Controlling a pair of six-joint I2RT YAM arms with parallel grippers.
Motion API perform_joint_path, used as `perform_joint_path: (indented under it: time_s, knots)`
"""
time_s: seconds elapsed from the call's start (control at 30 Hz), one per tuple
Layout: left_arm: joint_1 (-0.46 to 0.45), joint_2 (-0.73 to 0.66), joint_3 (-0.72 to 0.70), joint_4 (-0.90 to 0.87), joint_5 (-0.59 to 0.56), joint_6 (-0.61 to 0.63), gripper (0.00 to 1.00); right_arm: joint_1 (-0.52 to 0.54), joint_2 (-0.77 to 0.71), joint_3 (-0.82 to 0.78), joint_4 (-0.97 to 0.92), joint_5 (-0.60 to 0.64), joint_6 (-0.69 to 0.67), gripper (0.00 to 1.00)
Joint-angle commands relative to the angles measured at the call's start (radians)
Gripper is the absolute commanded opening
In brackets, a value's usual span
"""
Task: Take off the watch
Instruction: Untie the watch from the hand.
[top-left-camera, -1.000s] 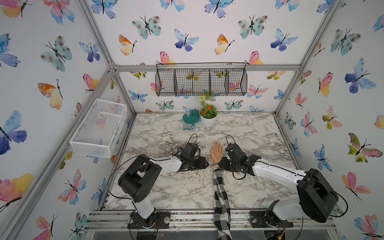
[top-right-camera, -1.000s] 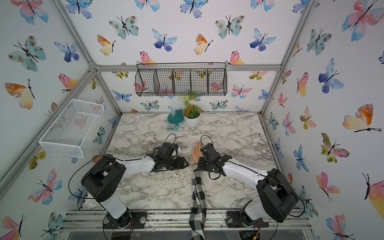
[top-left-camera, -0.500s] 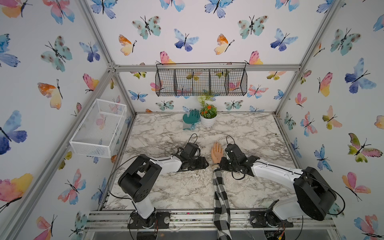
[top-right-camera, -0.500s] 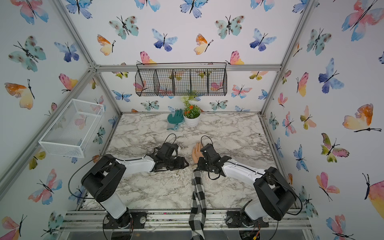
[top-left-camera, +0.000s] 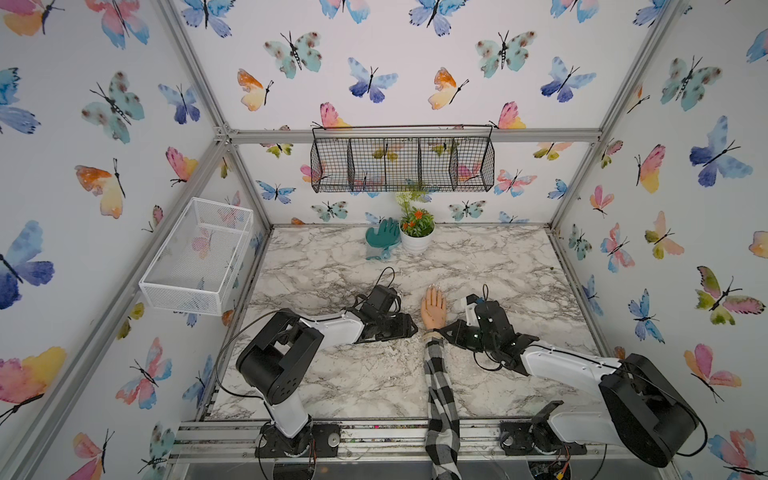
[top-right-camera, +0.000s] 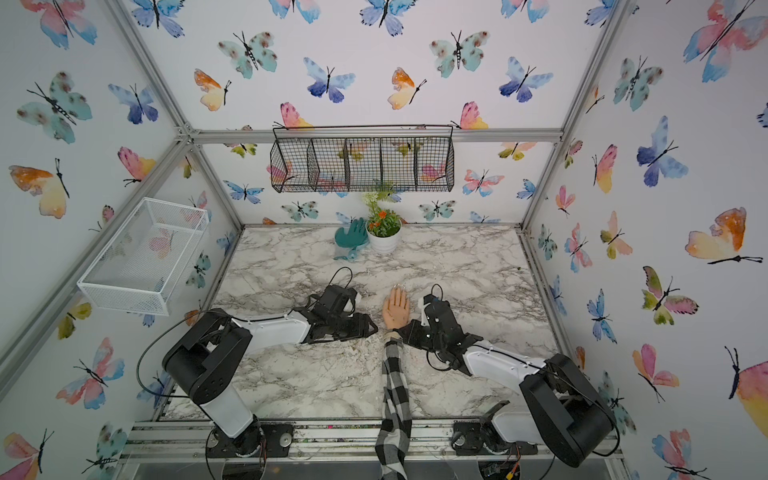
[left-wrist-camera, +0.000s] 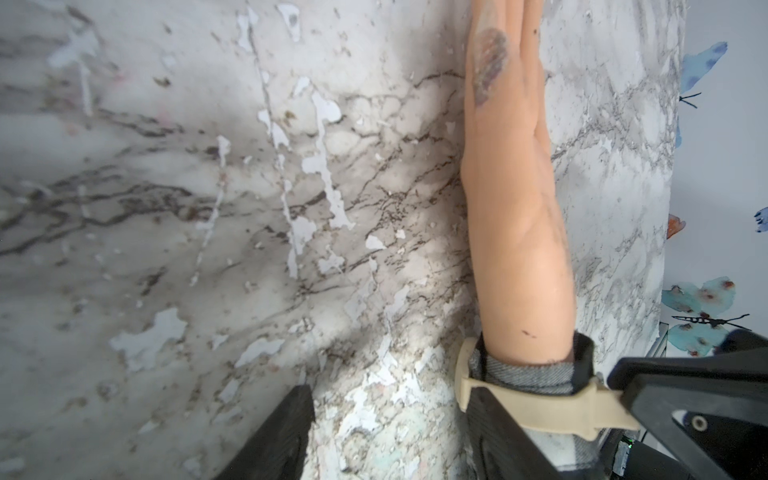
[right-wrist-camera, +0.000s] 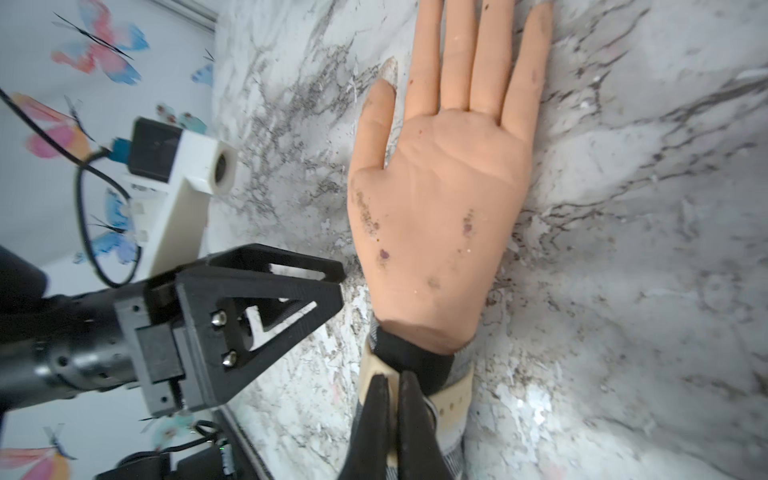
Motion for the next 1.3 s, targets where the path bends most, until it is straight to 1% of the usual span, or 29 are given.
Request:
perform_joint_path:
  time_s: [0.0, 0.13, 0.3, 0.33, 0.37, 0.4, 0.43, 0.47, 0.5, 0.57, 0.63, 0.7, 0.77, 0.83, 0.93, 1.07, 1.27]
  knots:
    - [0.0, 0.016, 0.011, -0.036, 0.011, 0.0, 0.64, -0.043, 0.009, -0.079, 0.378, -0.153, 0.157, 0.03]
    - [0.0, 0.014, 0.009, -0.036, 0.01, -0.003, 0.63, -0.084, 0.098, -0.176, 0.746, -0.21, 0.328, 0.02]
    - [0.0, 0.01, 0.006, -0.029, 0.011, -0.006, 0.63, -0.094, 0.288, -0.187, 1.093, -0.287, 0.495, 0.03]
    - [0.0, 0.009, 0.007, -0.028, 0.011, -0.005, 0.64, -0.094, 0.312, -0.173, 1.106, -0.312, 0.5, 0.14]
    - [-0.001, 0.007, 0.007, -0.028, 0.011, -0.006, 0.64, -0.093, 0.315, -0.163, 1.085, -0.315, 0.493, 0.21]
    - [0.0, 0.005, 0.007, -0.029, 0.01, -0.006, 0.64, -0.092, 0.297, -0.163, 1.043, -0.303, 0.474, 0.27]
    - [0.0, 0.004, 0.006, -0.028, 0.009, -0.007, 0.64, -0.093, 0.258, -0.161, 0.958, -0.288, 0.435, 0.33]
    - [0.0, 0.001, 0.005, -0.03, 0.008, -0.006, 0.63, -0.093, 0.211, -0.148, 0.838, -0.274, 0.387, 0.37]
    - [0.0, -0.001, 0.004, -0.03, 0.006, -0.006, 0.64, -0.093, 0.136, -0.115, 0.642, -0.249, 0.288, 0.39]
    - [0.001, -0.004, 0.003, -0.031, 0.006, -0.009, 0.64, -0.091, -0.006, -0.013, 0.206, -0.155, 0.082, 0.4]
    - [0.001, -0.006, 0.003, -0.029, 0.006, -0.009, 0.64, -0.091, -0.093, 0.108, -0.14, -0.036, -0.129, 0.4]
    - [0.001, -0.006, 0.006, -0.026, 0.005, -0.01, 0.64, -0.089, -0.104, 0.217, -0.387, 0.058, -0.269, 0.4]
    - [0.003, -0.007, 0.011, -0.029, 0.0, -0.01, 0.64, -0.071, -0.086, 0.298, -0.544, 0.13, -0.351, 0.38]
    - [0.007, -0.005, 0.021, -0.034, -0.002, -0.009, 0.64, -0.043, -0.054, 0.369, -0.659, 0.195, -0.39, 0.38]
    - [0.01, -0.003, 0.033, -0.042, -0.003, -0.006, 0.64, -0.007, -0.005, 0.436, -0.766, 0.257, -0.384, 0.39]
    - [0.01, 0.002, 0.042, -0.047, -0.002, -0.004, 0.64, 0.052, 0.042, 0.481, -0.789, 0.292, -0.356, 0.41]
    - [0.011, 0.003, 0.052, -0.061, -0.006, 0.005, 0.63, 0.169, 0.136, 0.552, -0.838, 0.383, -0.341, 0.42]
